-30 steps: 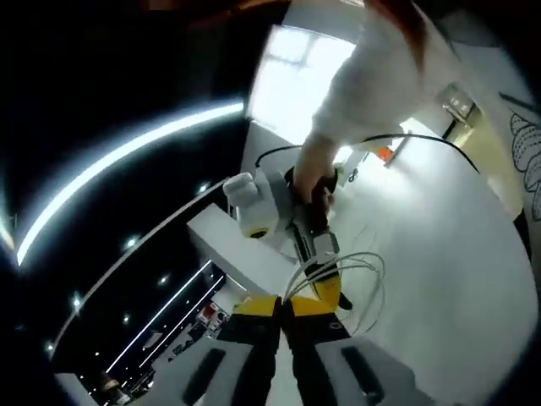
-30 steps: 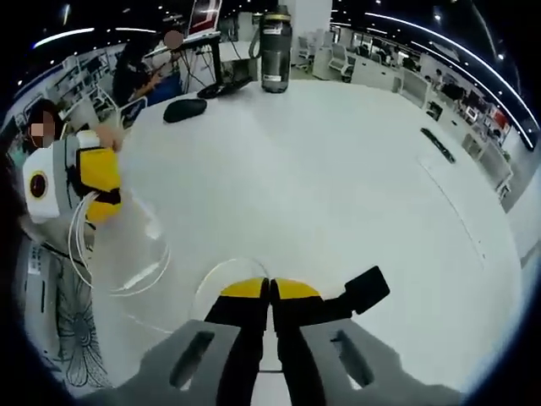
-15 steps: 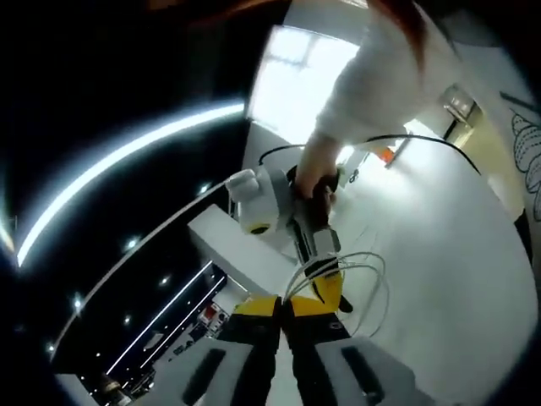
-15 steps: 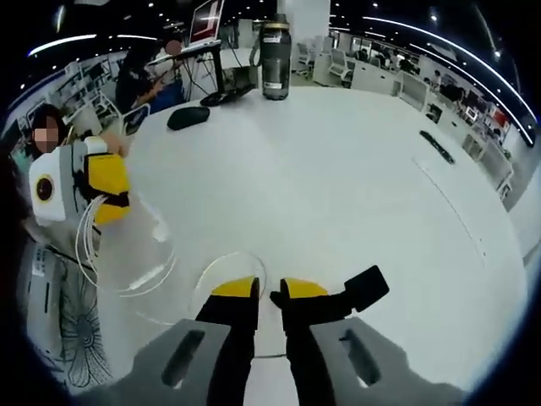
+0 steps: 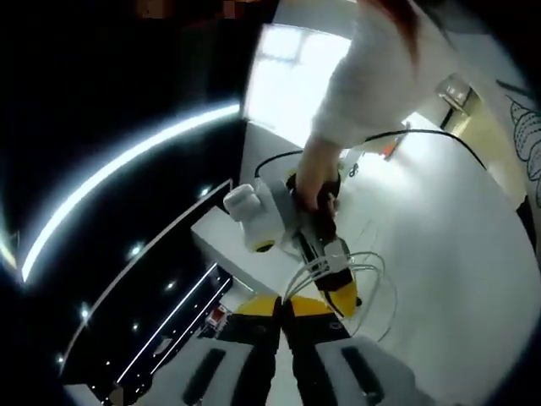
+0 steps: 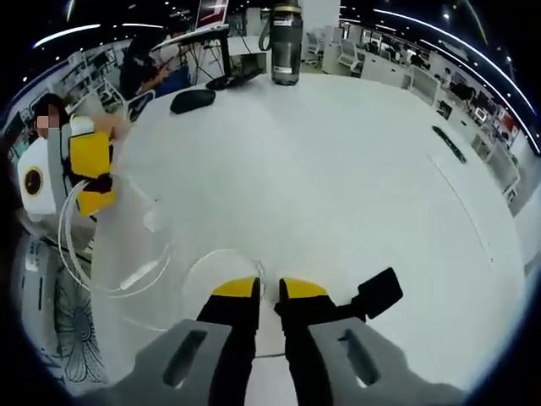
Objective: Peel open the Velcro strap on the desktop, arrange the wired earphones neatly onto it, and close the Velcro strap to secure them.
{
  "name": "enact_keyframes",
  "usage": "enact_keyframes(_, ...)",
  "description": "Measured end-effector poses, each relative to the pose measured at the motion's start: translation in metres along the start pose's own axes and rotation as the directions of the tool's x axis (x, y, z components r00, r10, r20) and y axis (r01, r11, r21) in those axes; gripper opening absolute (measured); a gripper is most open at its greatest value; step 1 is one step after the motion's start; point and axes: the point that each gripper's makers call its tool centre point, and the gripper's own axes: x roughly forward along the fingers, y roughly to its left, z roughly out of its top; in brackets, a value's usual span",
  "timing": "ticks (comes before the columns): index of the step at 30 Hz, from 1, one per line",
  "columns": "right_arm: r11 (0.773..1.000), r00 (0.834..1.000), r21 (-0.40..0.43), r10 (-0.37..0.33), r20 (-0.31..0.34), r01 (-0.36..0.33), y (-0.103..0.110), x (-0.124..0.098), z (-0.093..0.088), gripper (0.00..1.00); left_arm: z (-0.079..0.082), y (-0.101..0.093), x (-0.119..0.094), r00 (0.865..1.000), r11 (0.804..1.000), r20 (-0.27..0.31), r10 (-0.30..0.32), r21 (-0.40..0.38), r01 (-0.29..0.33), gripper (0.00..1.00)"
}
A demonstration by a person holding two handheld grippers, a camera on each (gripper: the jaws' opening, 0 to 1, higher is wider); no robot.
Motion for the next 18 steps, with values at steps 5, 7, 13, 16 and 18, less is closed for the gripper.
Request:
enact_keyframes(5,1.0,1.0,-0.013,0.012,-0.016,-0.012,0.006,0.004,-0.003,0.1,0.0,0.004,0.0,1.0,1.0,-0.001,0.016,0.011,-0.016,0.07)
enact_keyframes(7,1.0,1.0,-0.017,0.016,-0.018,-0.017,0.007,0.004,-0.002,0.1,0.002,0.006,0.0,1.0,0.999,0.003,0.022,0.03,-0.022,0.07)
enact_keyframes(13,0.999,0.999,0.044,0.026,0.025,-0.027,0.002,-0.005,0.01,0.11,0.012,0.012,0.003,0.999,0.995,0.013,0.031,0.096,-0.032,0.07)
enact_keyframes(16,0.994,0.995,0.104,0.029,0.099,-0.039,-0.001,-0.015,0.022,0.11,0.014,0.011,0.003,0.999,0.995,0.022,0.035,0.091,-0.037,0.07)
enact_keyframes(18,0.986,0.99,0.159,0.025,0.142,-0.048,-0.005,-0.025,0.026,0.11,0.005,0.01,0.001,0.999,0.995,0.02,0.041,0.085,-0.042,0.07)
